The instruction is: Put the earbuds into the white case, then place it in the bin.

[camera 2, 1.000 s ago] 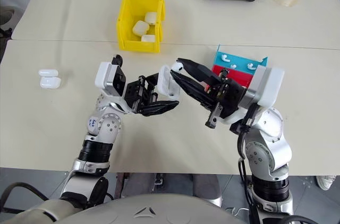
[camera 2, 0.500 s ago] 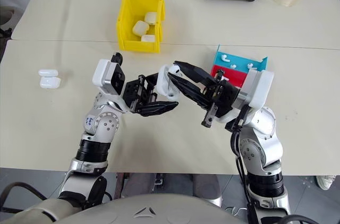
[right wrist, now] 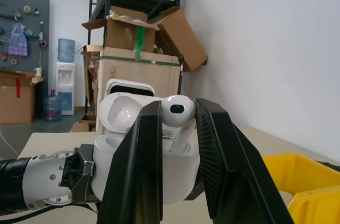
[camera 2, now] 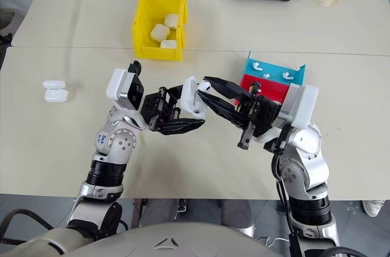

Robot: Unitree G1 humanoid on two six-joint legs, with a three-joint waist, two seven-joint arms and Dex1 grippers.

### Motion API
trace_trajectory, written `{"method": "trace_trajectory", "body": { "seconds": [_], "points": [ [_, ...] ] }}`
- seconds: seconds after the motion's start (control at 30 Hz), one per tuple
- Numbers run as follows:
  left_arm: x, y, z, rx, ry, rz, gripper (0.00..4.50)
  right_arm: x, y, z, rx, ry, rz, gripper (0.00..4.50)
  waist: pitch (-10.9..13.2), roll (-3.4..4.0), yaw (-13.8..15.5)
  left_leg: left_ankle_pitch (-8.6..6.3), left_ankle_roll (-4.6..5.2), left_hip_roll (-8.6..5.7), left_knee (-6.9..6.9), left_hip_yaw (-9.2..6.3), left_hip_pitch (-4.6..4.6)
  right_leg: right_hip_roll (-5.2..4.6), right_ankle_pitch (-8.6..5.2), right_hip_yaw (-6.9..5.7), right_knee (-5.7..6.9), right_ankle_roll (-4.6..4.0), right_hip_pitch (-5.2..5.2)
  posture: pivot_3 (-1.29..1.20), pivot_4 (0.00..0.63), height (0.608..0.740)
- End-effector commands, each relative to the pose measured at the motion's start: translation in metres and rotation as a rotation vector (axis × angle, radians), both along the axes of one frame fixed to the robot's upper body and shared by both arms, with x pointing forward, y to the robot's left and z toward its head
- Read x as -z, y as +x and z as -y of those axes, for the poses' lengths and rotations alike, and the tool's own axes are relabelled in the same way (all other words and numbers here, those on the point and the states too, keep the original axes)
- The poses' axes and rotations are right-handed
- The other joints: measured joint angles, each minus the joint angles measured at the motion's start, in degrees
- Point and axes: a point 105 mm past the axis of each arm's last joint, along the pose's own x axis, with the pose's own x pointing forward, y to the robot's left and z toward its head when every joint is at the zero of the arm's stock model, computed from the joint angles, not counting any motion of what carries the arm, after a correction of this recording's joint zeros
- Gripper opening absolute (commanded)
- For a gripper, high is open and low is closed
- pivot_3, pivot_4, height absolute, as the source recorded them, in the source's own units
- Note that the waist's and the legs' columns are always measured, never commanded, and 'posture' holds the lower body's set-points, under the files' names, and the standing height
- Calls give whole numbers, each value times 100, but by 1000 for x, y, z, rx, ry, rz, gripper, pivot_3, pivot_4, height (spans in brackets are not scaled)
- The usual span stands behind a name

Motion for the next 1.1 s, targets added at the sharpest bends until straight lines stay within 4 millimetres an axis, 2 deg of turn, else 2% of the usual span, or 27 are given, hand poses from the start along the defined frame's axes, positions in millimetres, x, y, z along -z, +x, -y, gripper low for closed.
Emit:
{"method": "trace_trajectory", "body": {
  "seconds": [0.03, 0.2, 0.43, 0.73, 0.9, 1.1],
  "points": [
    [-21, -6, 1, 15, -63, 80, 2876, 13, 1, -3, -32, -62, -51, 620, 0, 0, -1, 0, 0, 0, 0, 0, 0, 0, 0, 0, 0, 0, 0, 0, 150, 740],
    [-17, -10, 4, 50, -41, 69, 2876, 3, 3, -7, -52, -56, -20, 620, 0, 0, -1, 0, 0, 1, 0, 0, 0, 0, 0, 0, -1, 0, 0, 0, 150, 740],
    [-15, -12, 5, 64, -29, 68, 2876, 7, 1, -13, -103, -110, -47, 620, 0, 0, 5, 0, 0, 0, 0, -1, 0, -2, 0, -1, -2, 0, 1, 0, 150, 740],
    [-9, -14, 4, 82, 9, 59, 2876, -1, 0, -12, -130, -154, -25, 620, 0, 0, 0, 0, 0, 0, -1, -1, 0, -2, 0, -1, -3, 0, 1, 0, 150, 740],
    [-9, -14, 4, 86, 10, 66, 2876, 2, 3, -6, -143, -233, -10, 620, 0, 0, 2, 0, 0, -1, -2, -2, -1, -4, 0, -1, -5, 0, 1, 0, 150, 740],
    [-12, -12, 5, 78, -8, 72, 2876, 4, 3, -6, -153, -250, -14, 620, 0, 0, 3, 0, 0, 1, -3, -4, -1, -3, 0, -3, -7, 0, 2, 0, 150, 740]
  ]
}}
